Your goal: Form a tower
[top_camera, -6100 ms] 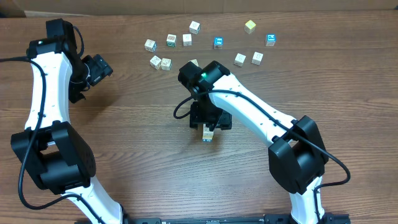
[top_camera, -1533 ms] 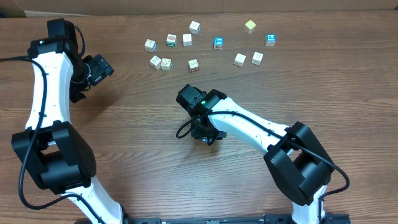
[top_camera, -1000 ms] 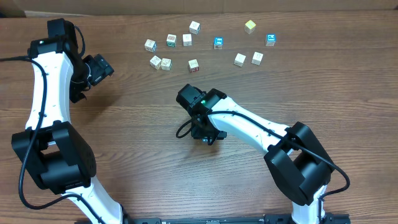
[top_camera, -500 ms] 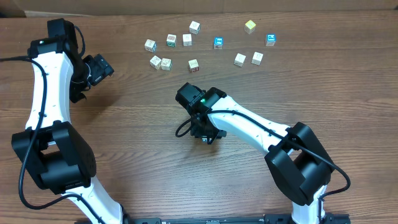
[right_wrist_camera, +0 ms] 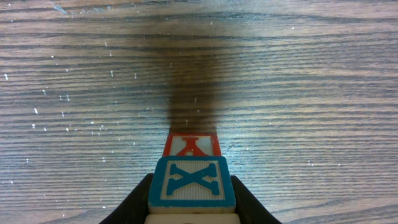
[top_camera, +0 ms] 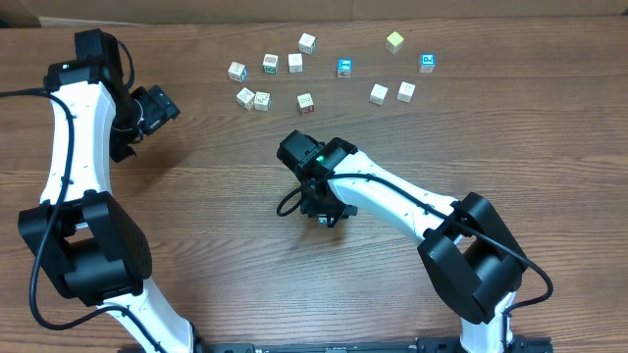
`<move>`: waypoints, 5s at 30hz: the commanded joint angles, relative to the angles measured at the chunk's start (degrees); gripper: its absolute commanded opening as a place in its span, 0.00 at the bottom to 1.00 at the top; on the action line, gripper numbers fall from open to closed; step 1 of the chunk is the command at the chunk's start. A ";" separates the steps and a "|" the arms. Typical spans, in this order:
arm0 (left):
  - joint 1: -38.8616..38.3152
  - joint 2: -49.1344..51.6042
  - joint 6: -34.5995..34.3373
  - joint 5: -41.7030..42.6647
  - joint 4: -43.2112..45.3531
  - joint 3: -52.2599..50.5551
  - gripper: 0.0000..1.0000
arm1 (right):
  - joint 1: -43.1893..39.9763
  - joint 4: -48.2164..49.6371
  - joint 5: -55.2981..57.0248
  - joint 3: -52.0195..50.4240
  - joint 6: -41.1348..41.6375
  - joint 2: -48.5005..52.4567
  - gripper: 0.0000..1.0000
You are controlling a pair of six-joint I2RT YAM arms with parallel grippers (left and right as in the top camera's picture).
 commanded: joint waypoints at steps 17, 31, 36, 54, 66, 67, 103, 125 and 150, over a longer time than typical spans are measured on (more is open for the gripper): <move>-0.39 -1.29 0.68 0.00 0.02 1.07 1.00 | 0.04 -0.48 0.35 1.62 -1.14 -0.35 0.40; -0.39 -1.29 0.68 0.02 0.02 1.07 0.99 | -3.96 -4.70 0.13 11.17 -6.99 -0.55 0.80; -0.39 -1.29 0.68 0.00 0.00 1.07 1.00 | -6.56 -9.49 0.42 22.67 -11.76 -0.55 0.86; -0.39 -1.29 0.68 0.00 0.00 1.07 1.00 | -29.59 3.02 1.03 31.08 -21.49 2.10 0.97; -0.39 -1.29 0.68 0.00 0.00 1.07 1.00 | -30.69 15.04 1.01 31.08 -21.22 13.92 0.44; -0.39 -1.29 0.68 0.00 0.00 1.07 1.00 | -30.49 15.47 1.01 31.08 -20.76 14.95 0.45; -0.39 -1.29 0.68 0.00 0.00 1.07 1.00 | -28.17 13.88 1.01 31.06 -20.76 24.02 0.70; -0.39 -1.29 0.68 0.00 0.00 1.07 1.00 | -28.22 14.32 3.87 31.06 -20.76 24.37 0.42; -0.39 -1.29 0.68 0.02 0.00 1.07 1.00 | -28.13 -13.35 -5.27 35.43 -20.35 2.54 0.27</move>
